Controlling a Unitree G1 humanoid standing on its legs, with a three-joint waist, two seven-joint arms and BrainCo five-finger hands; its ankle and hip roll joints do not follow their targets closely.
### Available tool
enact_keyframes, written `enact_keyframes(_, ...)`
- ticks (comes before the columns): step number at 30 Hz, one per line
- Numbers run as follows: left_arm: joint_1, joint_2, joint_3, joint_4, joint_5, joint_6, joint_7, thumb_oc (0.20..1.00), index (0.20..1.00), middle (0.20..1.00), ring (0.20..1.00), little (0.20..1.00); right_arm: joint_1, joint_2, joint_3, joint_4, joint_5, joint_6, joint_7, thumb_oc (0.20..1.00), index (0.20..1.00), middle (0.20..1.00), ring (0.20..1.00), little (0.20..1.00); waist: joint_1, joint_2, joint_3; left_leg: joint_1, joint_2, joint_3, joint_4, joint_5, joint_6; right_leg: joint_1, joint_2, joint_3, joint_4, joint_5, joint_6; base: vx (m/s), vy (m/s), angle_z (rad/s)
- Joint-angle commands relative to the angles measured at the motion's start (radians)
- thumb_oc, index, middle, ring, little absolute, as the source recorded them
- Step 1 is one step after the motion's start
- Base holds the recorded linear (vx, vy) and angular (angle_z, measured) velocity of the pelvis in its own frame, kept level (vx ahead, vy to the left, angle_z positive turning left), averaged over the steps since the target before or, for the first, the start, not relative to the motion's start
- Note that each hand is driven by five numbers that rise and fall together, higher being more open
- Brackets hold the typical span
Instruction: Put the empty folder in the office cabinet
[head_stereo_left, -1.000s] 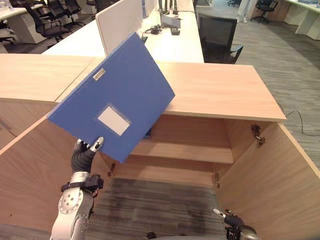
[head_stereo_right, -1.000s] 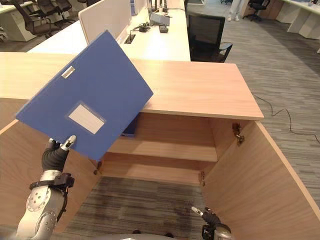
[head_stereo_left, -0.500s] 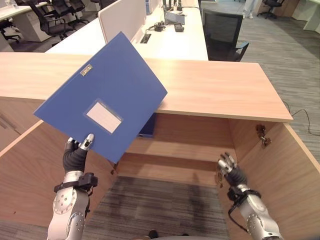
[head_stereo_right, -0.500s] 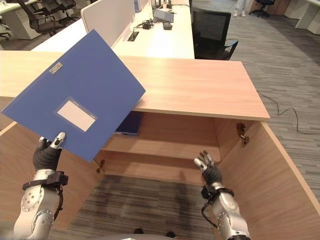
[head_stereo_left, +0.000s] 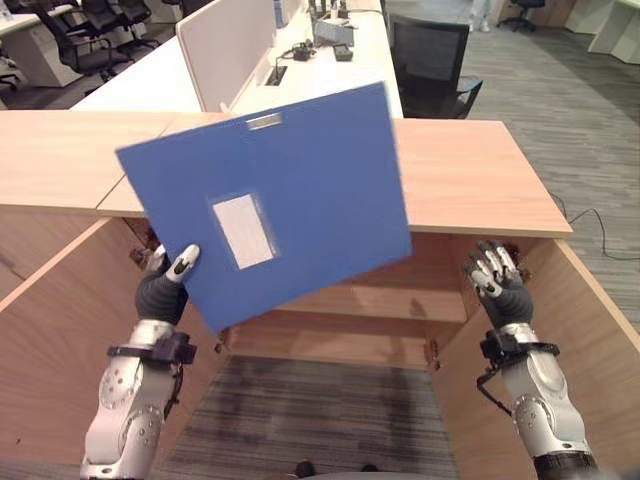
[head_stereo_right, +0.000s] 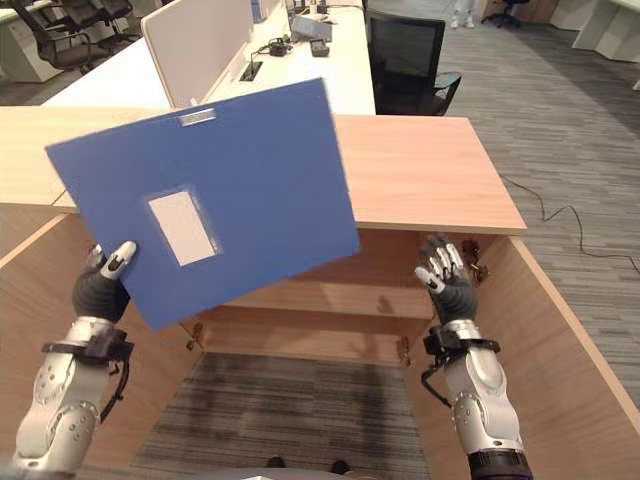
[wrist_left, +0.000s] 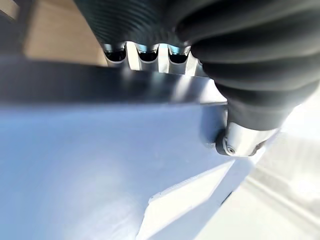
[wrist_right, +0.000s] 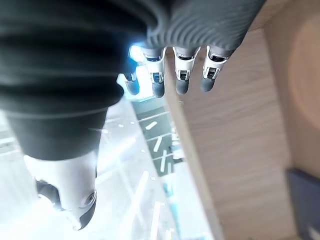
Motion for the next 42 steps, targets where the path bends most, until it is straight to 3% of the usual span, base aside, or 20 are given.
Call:
enact_keyframes(1, -0.05, 0.09, 0.006, -0.045, -0.054, -0.052, -0.061, 0.2, 0.2, 0.2, 0.2, 0.2, -0.096, -0.043, -0.065, -0.114, -0.022, -0.097, -0.014, 1.0, 1.0, 1.0, 1.0, 1.0, -0.002, -0.05, -0.038, 0.052, -0.001, -0.022, 0.003, -0.14, -0.009, -0.002, -0.1, -0.037, 0.006, 0.012, 0.11, 0.0, 0.0, 0.0)
enact_keyframes(5, -0.021, 0.144, 0.045, -0.063, -0.05, -0.054, -0.11, 0.2, 0.2, 0.2, 0.2, 0.2, -0.099, -0.113, -0.137, -0.169, -0.176, -0.109, -0.062, 1.0, 1.0, 1.0, 1.0, 1.0, -0.001, -0.051, -0.043, 0.052, 0.0, -0.023, 0.003, -0.142, -0.009, -0.004, -0.1, -0.036, 0.006, 0.013, 0.113, 0.0, 0.0, 0.0)
enact_keyframes(7, 0.002, 0.178, 0.087, -0.083, -0.015, -0.069, -0.117, 0.2, 0.2, 0.2, 0.2, 0.2, -0.093, -0.199, -0.202, -0.207, -0.392, -0.101, -0.131, 1.0, 1.0, 1.0, 1.0, 1.0, 0.0, -0.051, -0.045, 0.052, -0.001, -0.024, 0.003, -0.143, -0.008, -0.003, -0.099, -0.035, 0.006, 0.014, 0.115, 0.0, 0.0, 0.0)
enact_keyframes(8, 0.002, 0.178, 0.087, -0.083, -0.015, -0.069, -0.117, 0.2, 0.2, 0.2, 0.2, 0.2, -0.092, -0.199, -0.202, -0.208, -0.392, -0.1, -0.131, 1.0, 1.0, 1.0, 1.0, 1.0, 0.0, -0.05, -0.045, 0.052, 0.0, -0.024, 0.003, -0.143, -0.008, -0.003, -0.099, -0.035, 0.006, 0.014, 0.115, 0.0, 0.0, 0.0)
enact_keyframes(10, 0.028, 0.22, 0.125, -0.081, 0.048, -0.088, -0.101, 0.2, 0.2, 0.2, 0.2, 0.2, -0.077, -0.304, -0.247, -0.231, -0.59, -0.076, -0.18, 1.0, 1.0, 1.0, 1.0, 1.0, 0.0, -0.052, -0.047, 0.052, 0.0, -0.025, 0.003, -0.144, -0.008, -0.005, -0.098, -0.034, 0.006, 0.013, 0.117, 0.0, 0.0, 0.0)
enact_keyframes(14, 0.069, 0.296, 0.208, -0.048, 0.207, -0.123, -0.058, 0.2, 0.2, 0.2, 0.2, 0.2, -0.052, -0.385, -0.293, -0.221, -0.706, -0.055, -0.207, 1.0, 1.0, 1.0, 1.0, 1.0, 0.005, -0.052, -0.048, 0.05, 0.001, -0.027, 0.003, -0.144, -0.008, -0.007, -0.098, -0.033, 0.006, 0.013, 0.118, 0.0, 0.0, 0.0)
enact_keyframes(19, 0.088, 0.331, 0.268, -0.007, 0.377, -0.149, 0.022, 0.2, 0.2, 0.2, 0.2, 0.2, -0.035, -0.404, -0.296, -0.196, -0.713, -0.05, -0.205, 1.0, 1.0, 1.0, 1.0, 1.0, 0.006, -0.055, -0.048, 0.049, 0.002, -0.028, 0.003, -0.142, -0.009, -0.008, -0.097, -0.032, 0.006, 0.013, 0.117, 0.0, 0.0, 0.0)
enact_keyframes(22, 0.094, 0.366, 0.319, -0.005, 0.553, -0.162, 0.084, 0.2, 0.2, 0.2, 0.2, 0.2, -0.033, -0.426, -0.283, -0.186, -0.728, -0.046, -0.187, 1.0, 1.0, 1.0, 1.0, 1.0, 0.011, -0.058, -0.044, 0.046, 0.002, -0.028, 0.003, -0.142, -0.01, -0.01, -0.096, -0.032, 0.006, 0.013, 0.117, 0.0, 0.0, 0.0)
enact_keyframes(30, 0.09, 0.463, 0.35, -0.037, 0.921, -0.166, 0.194, 0.2, 0.2, 0.2, 0.2, 0.2, -0.071, -0.475, -0.197, -0.222, -0.692, -0.054, -0.103, 1.0, 1.0, 1.0, 1.0, 1.0, 0.015, -0.063, -0.042, 0.047, 0.003, -0.022, 0.003, -0.142, -0.013, -0.012, -0.096, -0.031, 0.006, 0.013, 0.12, 0.0, 0.0, 0.0)
enact_keyframes(42, 0.027, 0.505, 0.289, -0.111, 0.943, -0.196, 0.154, 0.2, 0.2, 0.2, 0.2, 0.2, -0.176, -0.498, 0.048, -0.226, -0.551, -0.043, 0.079, 1.0, 1.0, 1.0, 1.0, 1.0, 0.026, -0.066, -0.039, 0.051, 0.005, -0.022, 0.003, -0.14, -0.019, -0.007, -0.099, -0.035, 0.006, 0.011, 0.119, 0.0, 0.0, 0.0)
